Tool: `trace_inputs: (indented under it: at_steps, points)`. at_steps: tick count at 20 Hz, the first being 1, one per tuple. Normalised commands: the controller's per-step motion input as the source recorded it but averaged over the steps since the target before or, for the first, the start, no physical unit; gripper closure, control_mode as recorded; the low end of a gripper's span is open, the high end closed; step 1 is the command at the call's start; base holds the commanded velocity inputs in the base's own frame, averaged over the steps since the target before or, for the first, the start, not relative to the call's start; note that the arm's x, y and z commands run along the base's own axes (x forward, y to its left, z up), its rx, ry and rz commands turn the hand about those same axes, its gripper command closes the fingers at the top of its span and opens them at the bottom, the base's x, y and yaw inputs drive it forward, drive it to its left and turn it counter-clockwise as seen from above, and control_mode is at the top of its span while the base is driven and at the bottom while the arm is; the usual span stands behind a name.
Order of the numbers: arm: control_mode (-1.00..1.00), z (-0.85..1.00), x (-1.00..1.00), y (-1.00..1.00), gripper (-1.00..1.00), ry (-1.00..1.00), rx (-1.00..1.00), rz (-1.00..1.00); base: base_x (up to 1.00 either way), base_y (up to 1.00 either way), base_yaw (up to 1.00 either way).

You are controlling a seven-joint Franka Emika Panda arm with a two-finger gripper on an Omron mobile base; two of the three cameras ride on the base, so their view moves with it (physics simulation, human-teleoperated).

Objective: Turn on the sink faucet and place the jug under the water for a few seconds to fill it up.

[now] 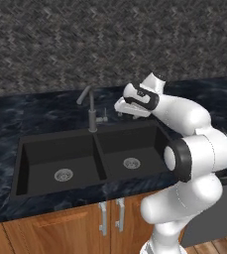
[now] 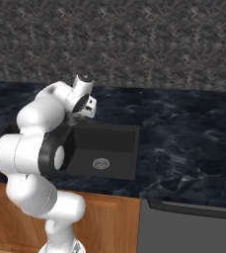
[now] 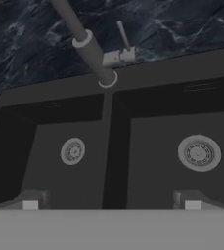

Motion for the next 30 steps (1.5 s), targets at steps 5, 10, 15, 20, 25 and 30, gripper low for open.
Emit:
trace_inputs:
  at_steps: [5,10,15,20,25,30]
  points:
    - [-1.00,-0.10,0.52,0.00,-1.00,-0.01,0.00,0.00,0.00,0.00,0.00]
    - [-1.00,-0.26,0.49,0.01,-1.00,-0.01,0.05,0.00,0.00,0.00,0.00]
    - [-1.00,-0.29,0.52,0.15,-1.00,-0.02,0.04,0.00,0.00,0.00,0.00]
    - [-1.00,-0.22,0.53,0.30,-1.00,0.00,0.00,0.00,0.00,0.00,0.00]
    - [-1.00,-0.17,0.43,0.11,-1.00,0.00,0.00,0.00,0.00,0.00,0.00]
    - [-1.00,-0.15,0.38,0.00,-1.00,0.00,0.00,0.00,0.00,0.00,0.00]
